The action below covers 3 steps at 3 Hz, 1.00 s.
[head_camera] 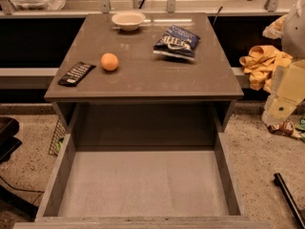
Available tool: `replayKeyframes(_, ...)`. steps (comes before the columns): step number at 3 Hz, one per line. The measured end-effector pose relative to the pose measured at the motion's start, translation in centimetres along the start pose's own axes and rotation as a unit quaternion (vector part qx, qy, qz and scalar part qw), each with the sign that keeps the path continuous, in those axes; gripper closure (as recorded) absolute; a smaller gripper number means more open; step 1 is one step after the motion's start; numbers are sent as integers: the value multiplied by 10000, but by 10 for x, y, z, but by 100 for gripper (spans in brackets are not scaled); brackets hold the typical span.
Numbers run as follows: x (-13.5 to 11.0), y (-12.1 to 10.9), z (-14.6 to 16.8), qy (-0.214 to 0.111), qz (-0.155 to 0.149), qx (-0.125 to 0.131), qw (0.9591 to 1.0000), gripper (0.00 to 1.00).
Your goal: Place blue chip bag into top drawer
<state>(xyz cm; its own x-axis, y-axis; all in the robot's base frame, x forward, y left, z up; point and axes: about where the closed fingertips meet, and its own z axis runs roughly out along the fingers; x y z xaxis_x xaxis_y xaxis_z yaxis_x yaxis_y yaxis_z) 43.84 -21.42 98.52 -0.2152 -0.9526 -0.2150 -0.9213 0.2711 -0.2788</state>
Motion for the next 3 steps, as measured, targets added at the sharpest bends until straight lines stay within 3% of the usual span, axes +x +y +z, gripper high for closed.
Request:
replayKeyframes(1, 0, 0, 0, 0, 0, 1, 10000, 0)
replayKeyframes(2, -13, -18, 4, -350, 100, 206, 9991, 0)
replayKeyframes(3, -49, -96, 29, -1966, 828, 560, 9754, 0)
